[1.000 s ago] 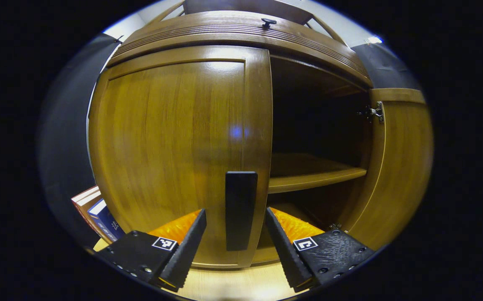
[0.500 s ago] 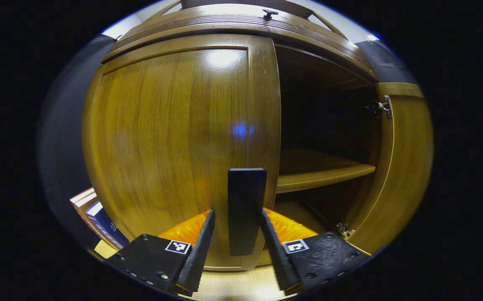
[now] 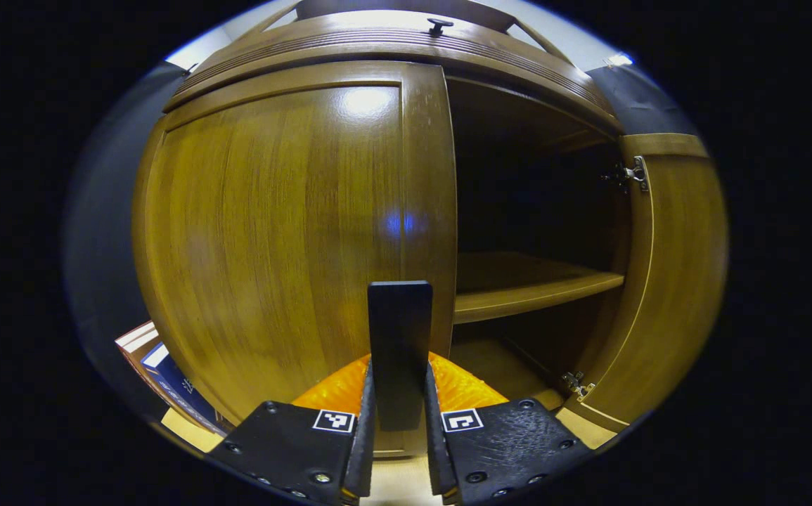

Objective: Open the right door of the double-door shoe cabinet with the right hand, and open the left door with the left hand.

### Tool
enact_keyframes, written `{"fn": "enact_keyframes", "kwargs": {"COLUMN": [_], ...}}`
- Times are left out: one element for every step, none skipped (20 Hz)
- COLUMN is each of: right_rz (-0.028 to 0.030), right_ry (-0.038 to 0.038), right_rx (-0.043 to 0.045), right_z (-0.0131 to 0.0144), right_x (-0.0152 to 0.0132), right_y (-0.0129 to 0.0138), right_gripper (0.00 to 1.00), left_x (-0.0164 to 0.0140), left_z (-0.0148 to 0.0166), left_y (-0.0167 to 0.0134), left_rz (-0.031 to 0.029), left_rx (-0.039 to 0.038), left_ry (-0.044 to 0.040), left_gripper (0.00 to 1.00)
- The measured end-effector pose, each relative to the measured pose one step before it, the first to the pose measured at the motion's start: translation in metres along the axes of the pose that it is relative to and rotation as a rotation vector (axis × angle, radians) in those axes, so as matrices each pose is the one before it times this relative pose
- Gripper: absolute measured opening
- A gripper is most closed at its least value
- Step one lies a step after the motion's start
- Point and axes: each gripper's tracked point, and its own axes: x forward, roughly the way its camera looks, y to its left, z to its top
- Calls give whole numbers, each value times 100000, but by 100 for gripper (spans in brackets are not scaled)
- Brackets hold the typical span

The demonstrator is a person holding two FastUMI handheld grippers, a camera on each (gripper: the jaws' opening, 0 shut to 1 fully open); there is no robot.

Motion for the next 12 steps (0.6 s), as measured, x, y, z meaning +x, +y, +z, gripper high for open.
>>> {"fn": "enact_keyframes", "kwargs": {"right_rz": [149,-168,404,418,667,767,521,937,921,1313,1139,1486], "right_ry": [305,372,408,414,320,304,101,-216,-255,-187,164,719], "right_rx": [-101,48,380,472,386,96,-258,-344,-394,-337,-237,71], "right_z": [-95,-87,-155,-135,-150,-92,-5,173,106,18,-35,-294], "right_x": [32,175,84,67,98,115,136,188,148,146,271,298], "right_y": [-56,-64,39,102,122,127,113,264,278,348,359,436], "right_gripper": [39,39,38,39,37,37,37,37,37,39,39,39], "left_x": [-151,-218,-67,-208,-482,-348,-390,-523,-485,-568,-719,-707], "left_z": [-82,-44,-70,-21,-207,-8,-121,0,-102,-72,-237,-45], "left_y": [-64,-35,137,78,-50,-79,77,90,77,47,56,185], "left_rz": [219,24,62,-82,-99,-97,145,380,584,537,1252,1308], "left_rx": [-1100,48,396,320,-616,-793,7,738,511,181,-1224,-820], "left_ry": [292,247,194,145,269,-163,-59,-392,-8,-147,641,-7], "left_gripper": [31,24,24,33,33,24,24,24,24,24,24,24]}}
